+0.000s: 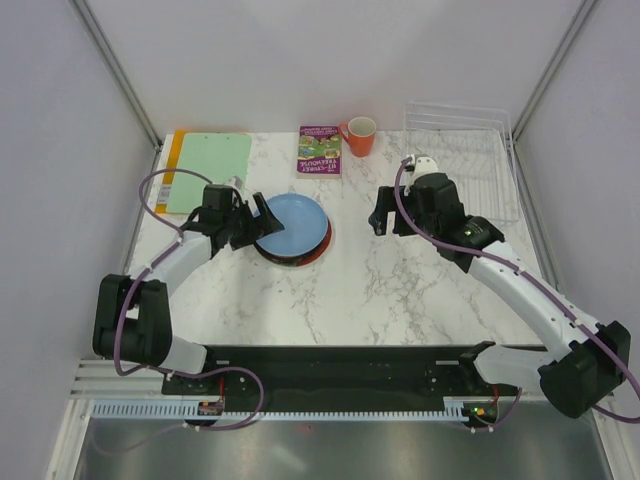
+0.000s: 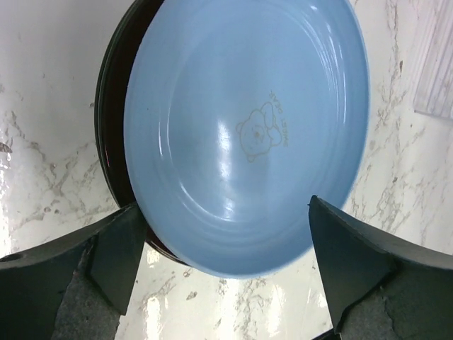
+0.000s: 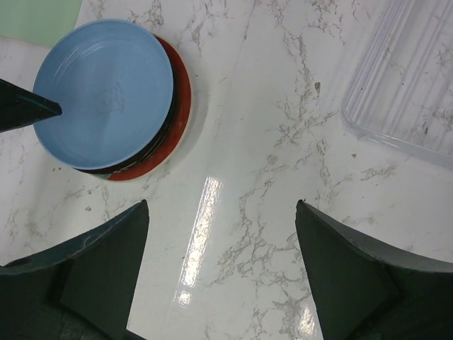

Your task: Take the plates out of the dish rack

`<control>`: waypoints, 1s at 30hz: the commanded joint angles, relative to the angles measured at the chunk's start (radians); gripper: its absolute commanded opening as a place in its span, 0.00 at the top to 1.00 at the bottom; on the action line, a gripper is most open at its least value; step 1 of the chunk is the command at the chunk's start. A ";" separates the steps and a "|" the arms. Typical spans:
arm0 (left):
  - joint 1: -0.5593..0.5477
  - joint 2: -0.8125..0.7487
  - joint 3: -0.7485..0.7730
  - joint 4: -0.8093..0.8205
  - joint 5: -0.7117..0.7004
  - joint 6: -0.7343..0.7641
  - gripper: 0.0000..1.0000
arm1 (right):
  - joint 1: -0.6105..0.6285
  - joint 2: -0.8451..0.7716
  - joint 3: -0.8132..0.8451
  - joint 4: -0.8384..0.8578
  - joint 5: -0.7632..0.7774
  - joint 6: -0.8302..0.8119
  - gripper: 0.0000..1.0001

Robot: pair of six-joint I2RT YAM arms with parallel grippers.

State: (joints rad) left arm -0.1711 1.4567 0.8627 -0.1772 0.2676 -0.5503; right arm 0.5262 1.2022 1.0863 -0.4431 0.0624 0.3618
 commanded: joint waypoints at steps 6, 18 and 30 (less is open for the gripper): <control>0.002 -0.168 -0.007 -0.108 -0.033 0.058 0.00 | 0.003 -0.026 -0.025 0.012 0.048 -0.009 0.09; 0.002 -0.432 0.070 -0.165 -0.025 0.161 0.00 | 0.003 -0.144 -0.061 -0.006 0.400 -0.093 0.02; 0.001 -0.728 -0.028 -0.067 -0.113 0.309 0.00 | 0.003 -0.294 -0.282 0.116 0.596 -0.112 0.02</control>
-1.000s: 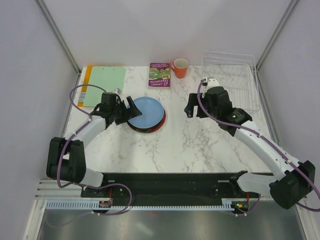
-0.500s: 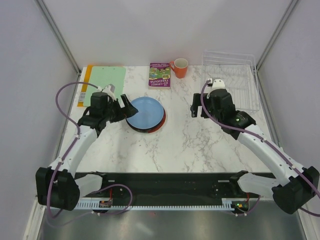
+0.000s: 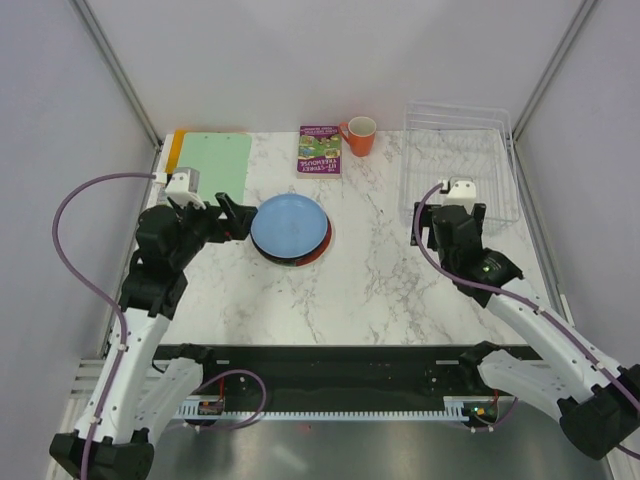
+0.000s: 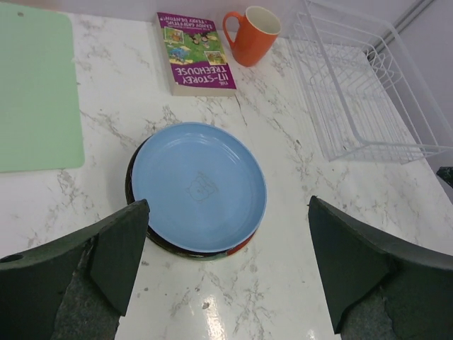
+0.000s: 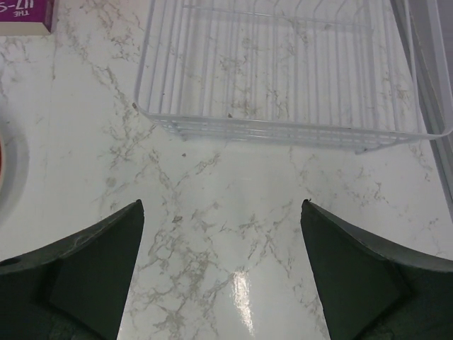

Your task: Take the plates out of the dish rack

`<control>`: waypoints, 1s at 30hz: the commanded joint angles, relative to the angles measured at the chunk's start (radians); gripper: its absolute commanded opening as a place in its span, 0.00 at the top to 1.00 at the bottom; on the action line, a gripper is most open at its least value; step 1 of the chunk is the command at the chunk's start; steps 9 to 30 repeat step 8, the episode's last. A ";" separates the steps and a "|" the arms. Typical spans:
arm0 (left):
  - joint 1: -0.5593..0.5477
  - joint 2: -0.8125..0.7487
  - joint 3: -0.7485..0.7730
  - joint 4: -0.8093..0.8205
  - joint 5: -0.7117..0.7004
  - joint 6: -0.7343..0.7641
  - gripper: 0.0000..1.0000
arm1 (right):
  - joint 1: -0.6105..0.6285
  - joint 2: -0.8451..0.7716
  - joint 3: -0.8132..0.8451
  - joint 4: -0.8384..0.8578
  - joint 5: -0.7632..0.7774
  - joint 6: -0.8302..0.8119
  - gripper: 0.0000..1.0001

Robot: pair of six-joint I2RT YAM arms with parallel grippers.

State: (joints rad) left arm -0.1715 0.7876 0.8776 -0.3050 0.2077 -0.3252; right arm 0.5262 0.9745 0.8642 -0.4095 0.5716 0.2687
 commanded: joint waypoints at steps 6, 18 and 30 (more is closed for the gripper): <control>0.001 -0.068 -0.051 0.063 -0.079 0.098 0.00 | 0.003 -0.106 -0.136 0.166 0.109 -0.057 0.02; 0.001 -0.064 -0.052 0.064 -0.100 0.083 0.00 | 0.003 -0.102 -0.134 0.167 0.129 -0.062 0.02; 0.001 -0.064 -0.052 0.064 -0.100 0.083 0.00 | 0.003 -0.102 -0.134 0.167 0.129 -0.062 0.02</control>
